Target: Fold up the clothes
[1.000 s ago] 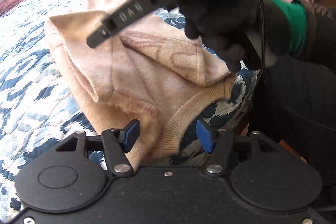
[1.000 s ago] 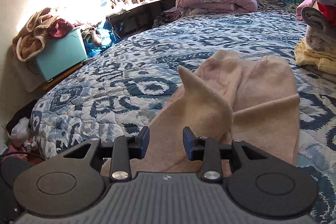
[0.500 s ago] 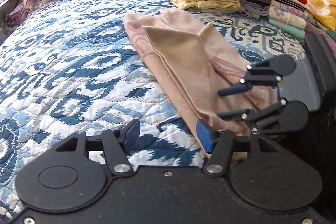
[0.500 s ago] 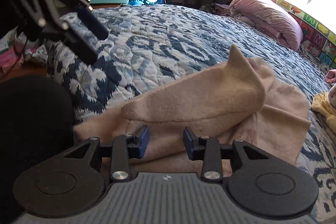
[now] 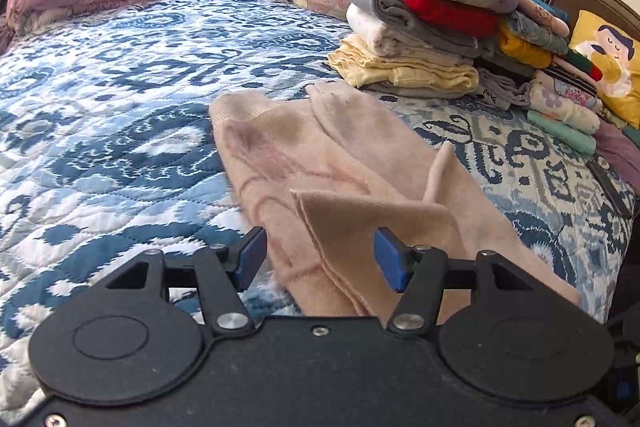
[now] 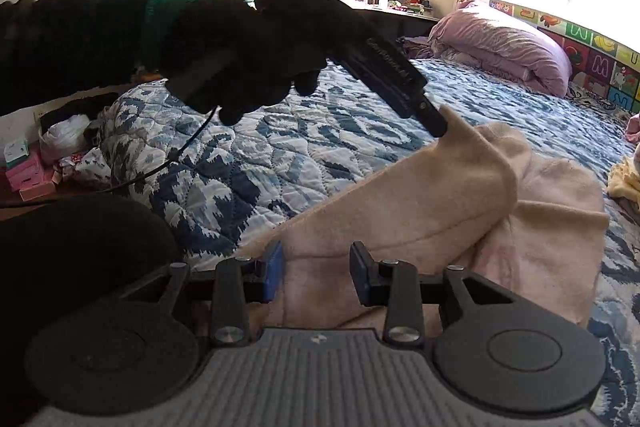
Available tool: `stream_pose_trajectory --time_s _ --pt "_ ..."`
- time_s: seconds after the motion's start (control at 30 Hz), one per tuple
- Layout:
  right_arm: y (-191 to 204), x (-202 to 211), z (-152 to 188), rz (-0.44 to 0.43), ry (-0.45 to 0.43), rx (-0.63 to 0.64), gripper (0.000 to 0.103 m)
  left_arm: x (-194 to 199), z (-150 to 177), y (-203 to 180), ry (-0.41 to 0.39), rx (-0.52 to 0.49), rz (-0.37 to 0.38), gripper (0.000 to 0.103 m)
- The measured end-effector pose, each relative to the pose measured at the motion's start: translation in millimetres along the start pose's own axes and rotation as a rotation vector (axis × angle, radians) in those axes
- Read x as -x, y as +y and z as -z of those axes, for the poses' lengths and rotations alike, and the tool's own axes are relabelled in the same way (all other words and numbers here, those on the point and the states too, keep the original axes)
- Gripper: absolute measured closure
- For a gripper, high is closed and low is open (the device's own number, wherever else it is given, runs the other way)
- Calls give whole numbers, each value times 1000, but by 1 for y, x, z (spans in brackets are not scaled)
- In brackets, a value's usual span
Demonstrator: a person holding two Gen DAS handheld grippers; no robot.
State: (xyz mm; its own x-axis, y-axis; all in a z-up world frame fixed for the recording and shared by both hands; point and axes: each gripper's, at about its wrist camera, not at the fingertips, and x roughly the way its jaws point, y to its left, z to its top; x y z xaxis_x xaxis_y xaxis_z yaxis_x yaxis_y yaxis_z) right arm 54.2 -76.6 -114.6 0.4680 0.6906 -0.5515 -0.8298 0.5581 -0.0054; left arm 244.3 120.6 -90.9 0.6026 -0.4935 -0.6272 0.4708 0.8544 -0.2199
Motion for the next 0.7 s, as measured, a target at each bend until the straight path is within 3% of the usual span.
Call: stream_pose_trajectory --time_s 0.03,0.1,0.17,0.27,0.43,0.5,0.6,0.7 --pt "3 -2 4 -7 11 4 64 -7 -1 6 -2 29 49 46" --pt "7 -2 10 -2 3 6 63 -17 -1 16 -18 101 179 63" --pt "4 0 12 -11 -3 -33 63 -14 -4 20 -57 164 270 93" --pt "5 0 12 -11 -1 -35 63 4 -8 26 -133 265 334 98" --pt "9 -1 14 3 9 -5 62 12 -2 33 -150 342 303 99" --pt "9 -1 13 5 18 10 62 5 0 35 -128 357 253 99" --pt "10 -3 12 7 35 21 62 -18 5 39 -25 357 127 99" --pt "10 -4 8 6 60 29 62 -20 11 41 -13 383 96 99"
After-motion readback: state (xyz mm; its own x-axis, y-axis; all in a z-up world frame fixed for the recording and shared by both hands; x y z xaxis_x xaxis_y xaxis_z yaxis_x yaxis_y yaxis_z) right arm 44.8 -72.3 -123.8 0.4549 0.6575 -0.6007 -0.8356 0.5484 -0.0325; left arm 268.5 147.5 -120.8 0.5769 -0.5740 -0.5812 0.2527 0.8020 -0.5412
